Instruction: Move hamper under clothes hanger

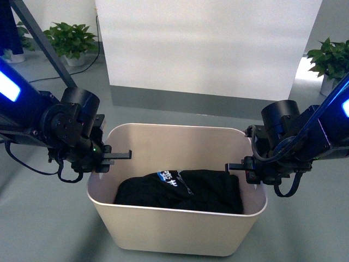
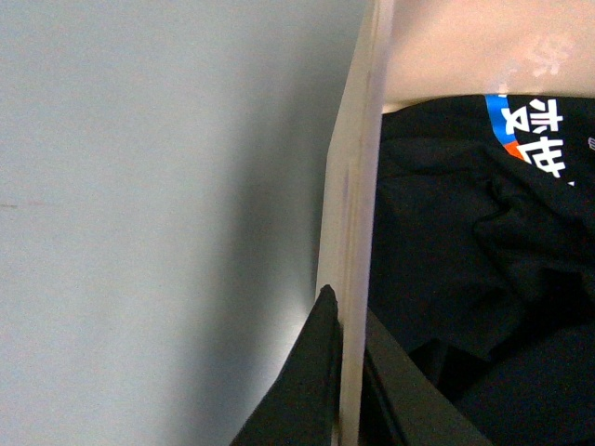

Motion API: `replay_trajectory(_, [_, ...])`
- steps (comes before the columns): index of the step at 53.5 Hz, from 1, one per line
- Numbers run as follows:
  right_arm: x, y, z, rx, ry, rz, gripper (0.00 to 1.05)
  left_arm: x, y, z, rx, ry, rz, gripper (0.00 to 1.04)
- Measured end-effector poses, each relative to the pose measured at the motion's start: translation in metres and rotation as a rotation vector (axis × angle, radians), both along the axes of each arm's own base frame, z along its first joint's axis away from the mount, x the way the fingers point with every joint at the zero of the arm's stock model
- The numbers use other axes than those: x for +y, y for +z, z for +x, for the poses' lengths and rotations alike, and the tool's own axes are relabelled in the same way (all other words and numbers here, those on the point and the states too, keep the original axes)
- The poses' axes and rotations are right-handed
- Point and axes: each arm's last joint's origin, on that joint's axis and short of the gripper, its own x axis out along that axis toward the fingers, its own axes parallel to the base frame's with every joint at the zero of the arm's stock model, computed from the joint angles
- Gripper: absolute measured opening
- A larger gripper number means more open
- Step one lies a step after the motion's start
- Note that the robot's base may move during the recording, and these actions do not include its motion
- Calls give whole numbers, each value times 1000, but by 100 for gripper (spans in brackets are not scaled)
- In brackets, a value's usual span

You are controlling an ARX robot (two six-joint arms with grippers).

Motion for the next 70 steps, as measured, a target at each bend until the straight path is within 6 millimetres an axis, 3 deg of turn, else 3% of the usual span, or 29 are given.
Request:
replay_trajectory(19, [-8,0,1,-1,-26,-7,4,-7,0,-1,1,-19,-6,4])
replay_trajectory(28, [3,0,0,1,4,11,4,3,0,0,1,9,3,4])
replay_trajectory(39, [-26,0,2,-2,-63,-22,4,-23,0,-3,4,-69,-28,4])
replay_trajectory(54, [-1,0,0,0,-3,0,4,-1,0,0,0,-2,0,4])
replay_trajectory(70, [-7,0,1,-1,-25,-9,4,-7,0,-1,1,-19,-5,4])
